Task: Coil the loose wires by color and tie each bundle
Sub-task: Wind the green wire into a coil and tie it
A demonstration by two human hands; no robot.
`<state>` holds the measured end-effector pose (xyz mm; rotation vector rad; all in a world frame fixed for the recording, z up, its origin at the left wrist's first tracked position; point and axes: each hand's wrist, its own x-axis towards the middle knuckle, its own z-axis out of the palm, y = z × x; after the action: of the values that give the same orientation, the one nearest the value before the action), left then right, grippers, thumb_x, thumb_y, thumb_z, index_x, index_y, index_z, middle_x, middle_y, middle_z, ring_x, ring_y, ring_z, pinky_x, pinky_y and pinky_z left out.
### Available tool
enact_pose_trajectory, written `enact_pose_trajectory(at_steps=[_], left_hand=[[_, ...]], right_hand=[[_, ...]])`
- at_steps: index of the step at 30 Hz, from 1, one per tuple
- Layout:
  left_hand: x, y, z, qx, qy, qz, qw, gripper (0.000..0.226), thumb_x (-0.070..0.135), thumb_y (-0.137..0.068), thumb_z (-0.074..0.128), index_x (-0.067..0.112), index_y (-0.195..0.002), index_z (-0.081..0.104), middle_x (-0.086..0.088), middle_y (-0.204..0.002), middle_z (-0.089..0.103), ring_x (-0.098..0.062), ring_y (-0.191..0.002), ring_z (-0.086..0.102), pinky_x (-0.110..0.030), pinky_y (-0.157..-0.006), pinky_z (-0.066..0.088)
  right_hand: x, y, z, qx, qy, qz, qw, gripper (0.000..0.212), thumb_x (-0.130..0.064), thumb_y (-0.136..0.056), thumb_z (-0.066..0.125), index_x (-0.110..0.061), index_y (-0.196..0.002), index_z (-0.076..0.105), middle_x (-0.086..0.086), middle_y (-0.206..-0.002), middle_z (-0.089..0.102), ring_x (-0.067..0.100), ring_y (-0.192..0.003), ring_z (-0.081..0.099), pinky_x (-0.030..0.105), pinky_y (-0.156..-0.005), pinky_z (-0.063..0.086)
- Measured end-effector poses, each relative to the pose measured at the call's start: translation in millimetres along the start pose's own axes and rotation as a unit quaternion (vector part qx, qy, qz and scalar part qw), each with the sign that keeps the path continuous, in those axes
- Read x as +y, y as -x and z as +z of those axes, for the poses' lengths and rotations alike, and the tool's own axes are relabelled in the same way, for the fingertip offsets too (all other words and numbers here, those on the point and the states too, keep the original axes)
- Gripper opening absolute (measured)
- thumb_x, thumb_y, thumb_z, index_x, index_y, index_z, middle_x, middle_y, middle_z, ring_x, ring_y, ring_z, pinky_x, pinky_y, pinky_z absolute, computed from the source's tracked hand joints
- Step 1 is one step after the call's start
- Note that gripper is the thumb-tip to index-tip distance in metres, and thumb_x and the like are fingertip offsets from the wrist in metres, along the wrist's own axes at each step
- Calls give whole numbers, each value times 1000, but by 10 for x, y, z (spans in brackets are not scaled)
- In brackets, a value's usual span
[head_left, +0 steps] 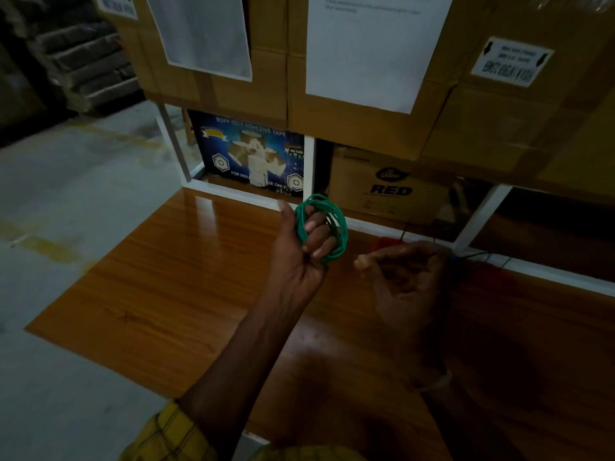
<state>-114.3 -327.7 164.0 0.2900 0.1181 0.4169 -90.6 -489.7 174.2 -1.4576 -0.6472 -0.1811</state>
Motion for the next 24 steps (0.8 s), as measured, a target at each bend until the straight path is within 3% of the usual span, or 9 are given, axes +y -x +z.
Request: enact_pose_trajectory(at_steps=[2, 5, 8, 11, 17, 21, 24], left_hand=[[48, 32, -54, -31, -7, -26, 999, 50, 57, -107, 40, 13, -90, 57, 5, -64, 46, -3, -39, 38, -16, -37, 33], [79, 90, -87, -75, -56, -87, 992, 50, 55, -110, 34, 15, -88, 58, 6, -63, 48, -4, -41, 31, -17, -38, 26], [65, 123, -98, -105, -95, -149, 979, 52, 54, -110, 32, 17, -84, 56, 6, -61, 44, -4, -42, 23, -19, -41, 19], [37, 154, -68, -121, -133, -189, 965, 50, 55, -107, 37, 18, -79, 55, 7, -61, 30, -5, -40, 19, -20, -39, 16], [-2, 116, -13, -140, -174, -251, 942, 53, 56, -105, 38, 19, -69, 53, 7, -56, 26, -7, -37, 19, -20, -36, 16], [-34, 74, 2, -150, -202, -301, 920, 50, 52, -104, 43, 20, -66, 53, 8, -55, 26, -7, -36, 19, -21, -36, 14], [-107, 60, 18, -154, -223, -325, 906, 48, 50, -104, 43, 21, -66, 51, 8, -55, 25, -7, -35, 18, -21, -35, 12]], right_hand=[[55, -73, -92, 7, 36, 3, 999, 38, -29, -89, 76, -22, -116, 49, -2, -101, 71, 17, -88, 75, 47, -73, 63], [115, -299, -179, -24, -24, 84, 996, 46, -54, -87, 72, -28, -119, 51, -2, -117, 69, 24, -100, 73, 53, -81, 61], [167, -469, -225, -141, -13, 114, 983, 38, -43, -88, 77, -28, -113, 54, -1, -124, 71, 18, -115, 69, 50, -98, 56], [180, -516, -266, -220, -32, 154, 963, 43, -35, -80, 79, -21, -111, 53, 0, -120, 75, 16, -118, 69, 47, -101, 55], [191, -430, -384, -215, -24, 201, 955, 58, -34, -70, 82, -12, -118, 57, -2, -111, 77, 12, -111, 71, 48, -101, 56], [262, -358, -508, -213, -23, 221, 952, 68, -40, -70, 91, -17, -125, 57, -3, -122, 73, 11, -119, 67, 47, -101, 55], [305, -330, -610, -234, -43, 232, 943, 65, -34, -74, 83, -18, -130, 56, -6, -125, 72, 11, -121, 66, 41, -98, 57]])
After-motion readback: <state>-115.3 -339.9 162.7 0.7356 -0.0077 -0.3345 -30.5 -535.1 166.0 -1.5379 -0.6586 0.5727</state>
